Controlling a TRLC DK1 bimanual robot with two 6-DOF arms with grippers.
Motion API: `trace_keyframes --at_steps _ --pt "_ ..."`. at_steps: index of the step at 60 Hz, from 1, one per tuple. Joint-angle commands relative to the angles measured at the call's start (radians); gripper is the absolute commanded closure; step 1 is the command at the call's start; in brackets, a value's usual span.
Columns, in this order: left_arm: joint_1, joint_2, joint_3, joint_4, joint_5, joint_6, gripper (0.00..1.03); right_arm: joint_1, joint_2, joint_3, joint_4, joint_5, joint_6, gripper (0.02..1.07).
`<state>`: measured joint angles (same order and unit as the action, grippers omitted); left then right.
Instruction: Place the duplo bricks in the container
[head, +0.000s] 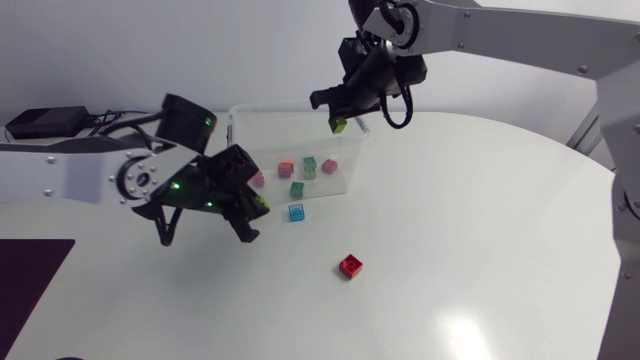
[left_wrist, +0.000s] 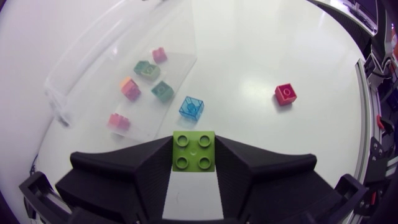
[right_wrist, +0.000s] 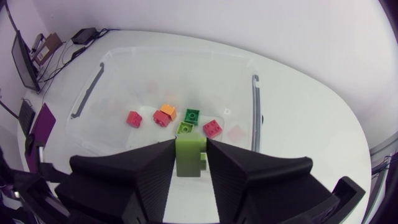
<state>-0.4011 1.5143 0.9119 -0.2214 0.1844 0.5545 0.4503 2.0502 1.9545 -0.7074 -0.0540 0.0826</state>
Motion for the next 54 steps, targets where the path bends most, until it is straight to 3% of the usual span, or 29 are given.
trace_keyframes --at_steps 1,17,33,47,51,54 --pt "0.011 -0.085 0.024 -0.045 0.013 0.016 0.74 -0.005 0.047 0.060 -0.003 0.003 0.025 0.60" --pt "0.033 -0.141 0.179 -0.058 0.017 -0.036 0.74 -0.013 0.070 0.077 -0.038 0.013 0.019 0.31" --pt "0.071 0.075 0.355 0.097 0.001 -0.145 0.74 0.001 -0.196 -0.238 -0.001 0.013 -0.015 0.31" --pt "0.074 0.334 0.528 0.154 -0.082 -0.209 0.72 0.053 -0.398 -0.626 0.048 -0.017 -0.041 0.31" --pt "0.073 0.385 0.562 0.154 -0.106 -0.212 0.62 0.073 -0.423 -0.717 0.062 -0.030 -0.053 0.31" --pt "0.071 0.414 0.581 0.157 -0.125 -0.212 0.47 0.091 -0.427 -0.770 0.071 -0.032 -0.069 0.31"
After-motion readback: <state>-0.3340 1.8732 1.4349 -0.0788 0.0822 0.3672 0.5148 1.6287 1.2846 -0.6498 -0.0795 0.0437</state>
